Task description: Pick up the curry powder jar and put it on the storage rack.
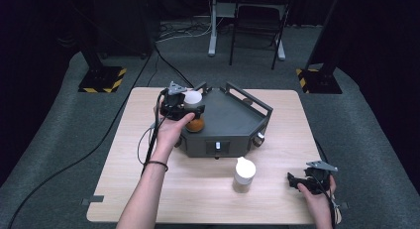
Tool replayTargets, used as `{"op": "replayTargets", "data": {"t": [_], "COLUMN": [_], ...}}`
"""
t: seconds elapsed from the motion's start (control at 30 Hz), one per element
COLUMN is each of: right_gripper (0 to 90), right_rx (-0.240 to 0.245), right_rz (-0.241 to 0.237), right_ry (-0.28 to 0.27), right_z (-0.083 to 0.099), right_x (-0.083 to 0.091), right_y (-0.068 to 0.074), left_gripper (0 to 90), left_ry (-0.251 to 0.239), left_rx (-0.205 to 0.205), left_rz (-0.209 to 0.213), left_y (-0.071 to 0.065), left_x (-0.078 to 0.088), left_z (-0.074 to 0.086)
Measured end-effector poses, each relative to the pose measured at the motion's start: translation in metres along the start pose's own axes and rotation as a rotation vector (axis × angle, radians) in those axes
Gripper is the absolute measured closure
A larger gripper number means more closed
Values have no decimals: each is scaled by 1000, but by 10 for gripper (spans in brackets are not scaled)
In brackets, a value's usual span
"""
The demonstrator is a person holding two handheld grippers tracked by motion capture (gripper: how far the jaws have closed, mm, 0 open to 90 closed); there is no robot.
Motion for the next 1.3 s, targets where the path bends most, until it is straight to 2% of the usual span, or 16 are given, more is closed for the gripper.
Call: {"op": "replayTargets", "data": {"t": [0.1,0.23,0.33,0.57,0.63,0.83,1.0,1.13,1.2,1.3], "right_gripper": [0,0,0,0,0,0,6,22,19,12], "right_rx": [0,0,0,0,0,2,9,12,12,5], "right_rz": [0,0,0,0,0,-1,-8,-2,-1,-4], "right_ry": [0,0,0,0,0,1,0,-5,-5,-3], "right_z": [0,0,0,0,0,0,-1,-1,-1,-2], "right_x": [0,0,0,0,0,0,-1,-1,-1,-1], "right_y": [0,0,0,0,0,0,-1,-1,-1,-1], "left_gripper": [181,165,167,174,181,195,216,219,215,238], "left_ry": [-5,-26,-27,-50,-53,-69,-86,-72,-74,-65], "left_rx": [-19,-13,-31,-31,-43,-29,-18,-10,9,-4], "left_rz": [-2,12,34,63,61,59,39,9,2,0], "left_y": [1,5,10,22,23,30,34,34,35,37], "left_x": [6,13,16,23,26,34,42,48,50,52], "left_z": [1,6,12,29,32,42,49,54,57,62]}}
Point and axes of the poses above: each handheld gripper's, and its own axes: x roughly backward along the jaws, z roughly out of its underside, y roughly to its left, the point moved 7 cm from there along -x, roughly forward along the jaws, and after that the axes turned 8 degrees about -z, right-handed, at the moved point
